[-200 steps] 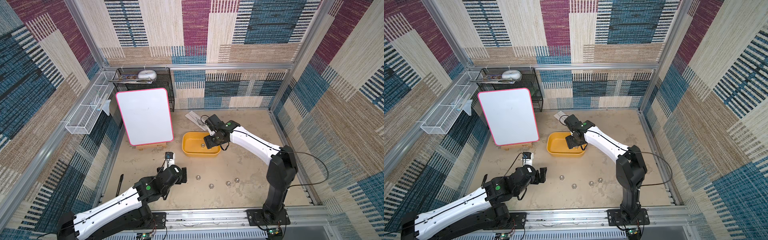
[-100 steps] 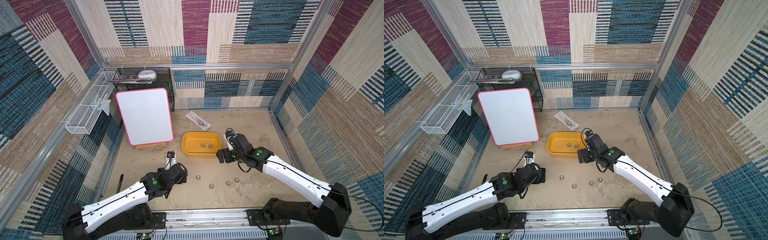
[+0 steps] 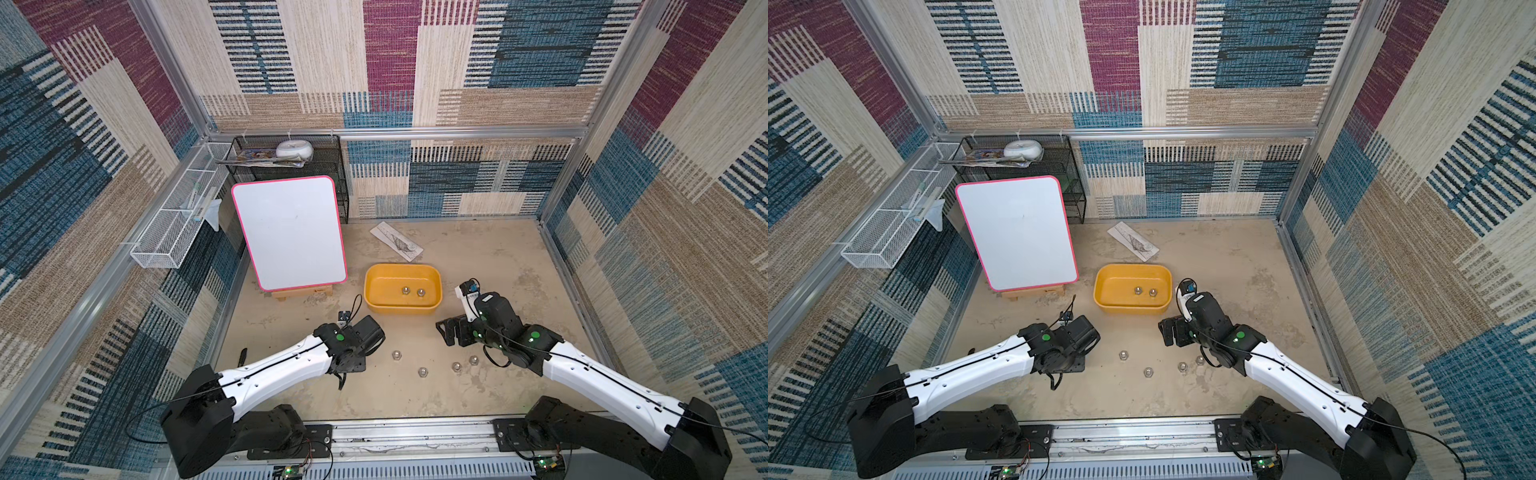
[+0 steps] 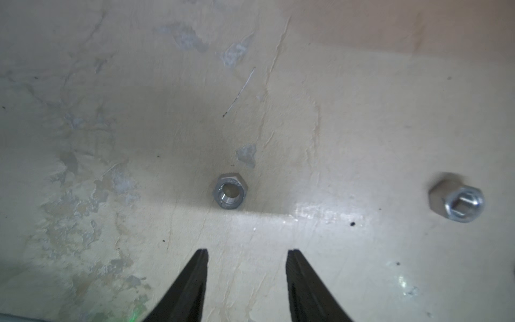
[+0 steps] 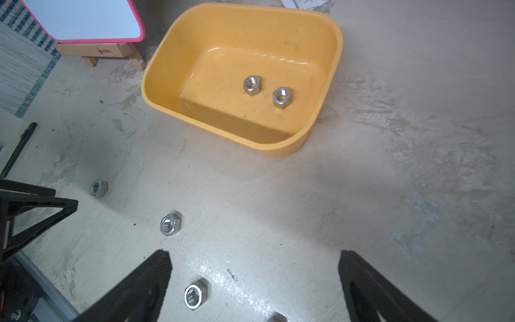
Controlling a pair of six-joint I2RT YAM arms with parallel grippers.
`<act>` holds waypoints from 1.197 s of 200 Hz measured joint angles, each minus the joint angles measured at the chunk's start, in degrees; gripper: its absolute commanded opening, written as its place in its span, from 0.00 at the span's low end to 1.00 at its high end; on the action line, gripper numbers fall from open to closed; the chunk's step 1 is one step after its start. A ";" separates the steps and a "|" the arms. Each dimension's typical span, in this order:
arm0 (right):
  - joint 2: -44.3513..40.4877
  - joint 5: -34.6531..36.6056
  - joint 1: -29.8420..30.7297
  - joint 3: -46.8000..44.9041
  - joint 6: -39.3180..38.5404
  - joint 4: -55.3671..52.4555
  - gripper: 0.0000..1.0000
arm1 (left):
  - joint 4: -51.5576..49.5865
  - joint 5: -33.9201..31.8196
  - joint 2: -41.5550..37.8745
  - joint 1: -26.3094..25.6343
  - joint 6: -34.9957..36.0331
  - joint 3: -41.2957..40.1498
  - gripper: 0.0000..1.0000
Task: Put the nuts on the desktop into the storage box
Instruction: Pick up the nut from the center of the board.
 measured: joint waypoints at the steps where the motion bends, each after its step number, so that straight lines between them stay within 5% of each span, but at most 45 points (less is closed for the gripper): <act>1: -0.07 -0.13 0.00 -0.02 0.02 0.09 0.99 | 0.00 0.11 0.07 0.11 0.00 -0.02 0.51; 124: -2.27 -3.15 0.28 -1.29 0.00 3.02 0.99 | 5.07 8.70 7.04 10.95 5.14 -2.36 0.50; 188: -2.45 -3.89 0.28 -1.90 0.00 4.11 0.99 | 7.19 8.94 11.13 11.82 6.88 -0.94 0.41; 239: -2.71 -4.02 0.28 -2.23 0.00 4.17 0.99 | 7.82 9.51 12.13 12.11 7.76 -0.31 0.23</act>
